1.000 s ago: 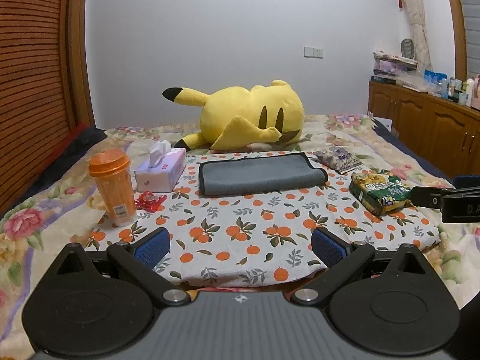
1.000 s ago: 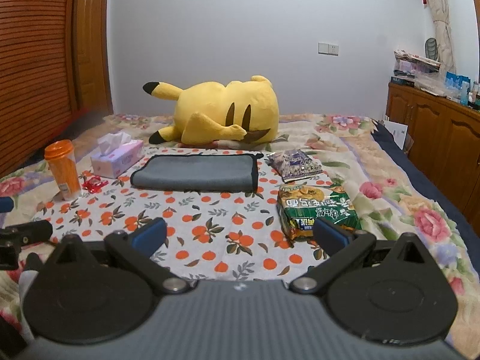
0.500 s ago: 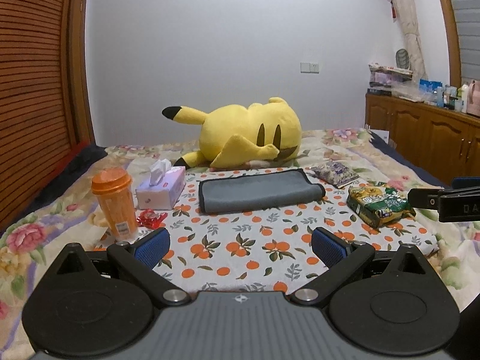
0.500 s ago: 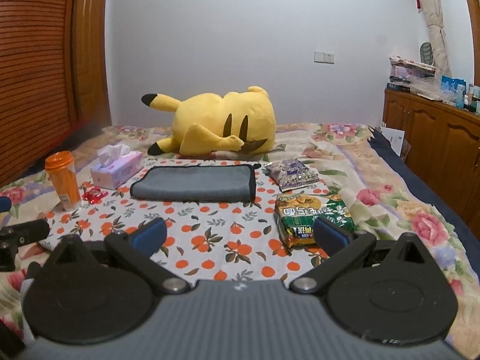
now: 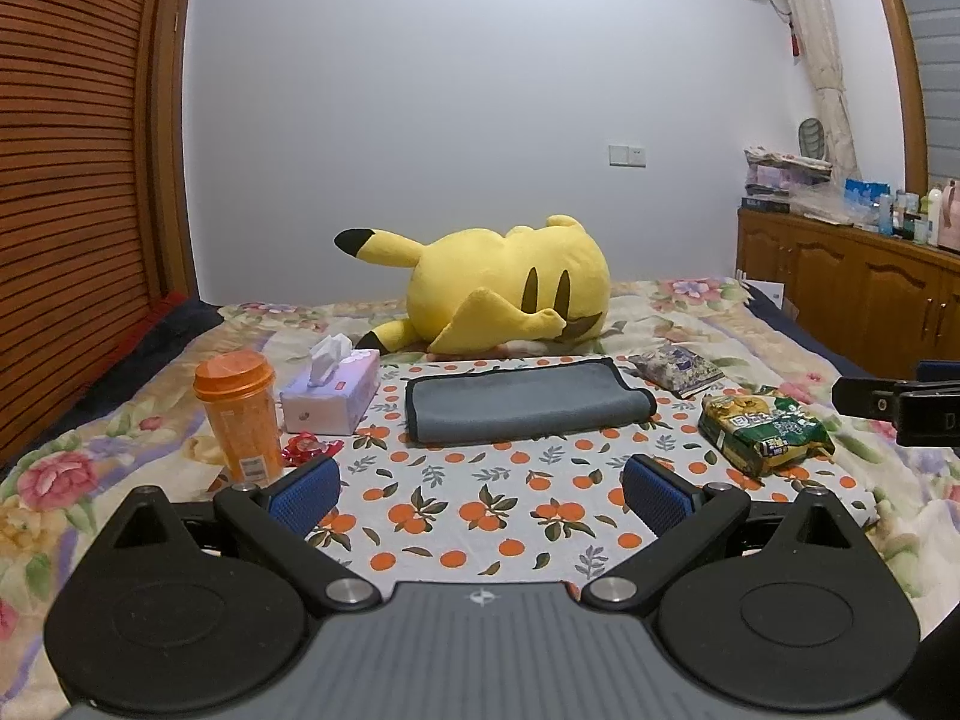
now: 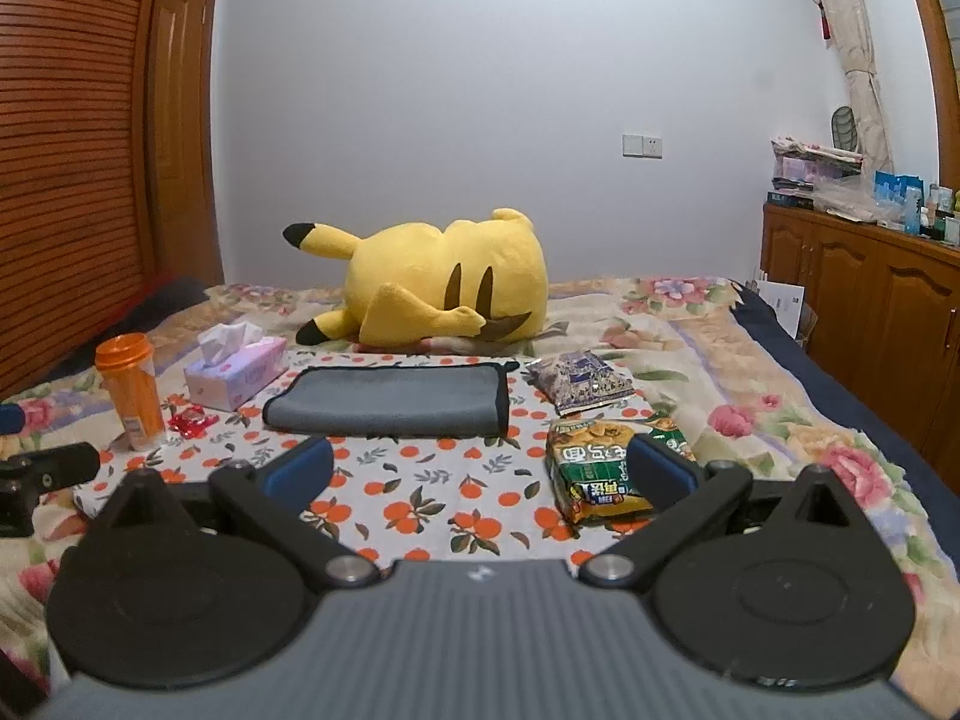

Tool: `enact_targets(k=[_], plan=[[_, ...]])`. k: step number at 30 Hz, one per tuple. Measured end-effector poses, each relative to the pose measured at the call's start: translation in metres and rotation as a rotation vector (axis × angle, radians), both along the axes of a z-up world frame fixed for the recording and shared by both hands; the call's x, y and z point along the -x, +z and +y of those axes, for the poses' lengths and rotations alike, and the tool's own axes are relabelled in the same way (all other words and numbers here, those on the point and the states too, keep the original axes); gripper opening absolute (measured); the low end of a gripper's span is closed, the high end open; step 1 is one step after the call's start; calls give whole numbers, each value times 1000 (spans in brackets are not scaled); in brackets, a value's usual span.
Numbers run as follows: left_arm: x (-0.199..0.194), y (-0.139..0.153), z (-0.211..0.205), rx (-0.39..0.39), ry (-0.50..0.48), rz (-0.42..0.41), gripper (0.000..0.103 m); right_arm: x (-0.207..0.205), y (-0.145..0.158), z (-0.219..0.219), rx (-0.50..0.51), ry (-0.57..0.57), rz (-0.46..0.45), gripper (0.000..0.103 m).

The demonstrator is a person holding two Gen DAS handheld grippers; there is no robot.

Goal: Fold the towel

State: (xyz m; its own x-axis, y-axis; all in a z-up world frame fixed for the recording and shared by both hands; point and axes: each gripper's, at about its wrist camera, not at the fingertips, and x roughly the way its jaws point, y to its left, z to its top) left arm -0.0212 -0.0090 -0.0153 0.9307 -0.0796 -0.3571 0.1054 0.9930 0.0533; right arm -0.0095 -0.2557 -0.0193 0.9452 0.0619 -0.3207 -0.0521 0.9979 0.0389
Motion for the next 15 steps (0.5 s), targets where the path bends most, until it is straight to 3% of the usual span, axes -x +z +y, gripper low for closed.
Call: enact_targets(k=[15], plan=[[-2, -1, 1, 0, 0, 2, 102, 0, 0, 0, 1, 0, -1, 103]])
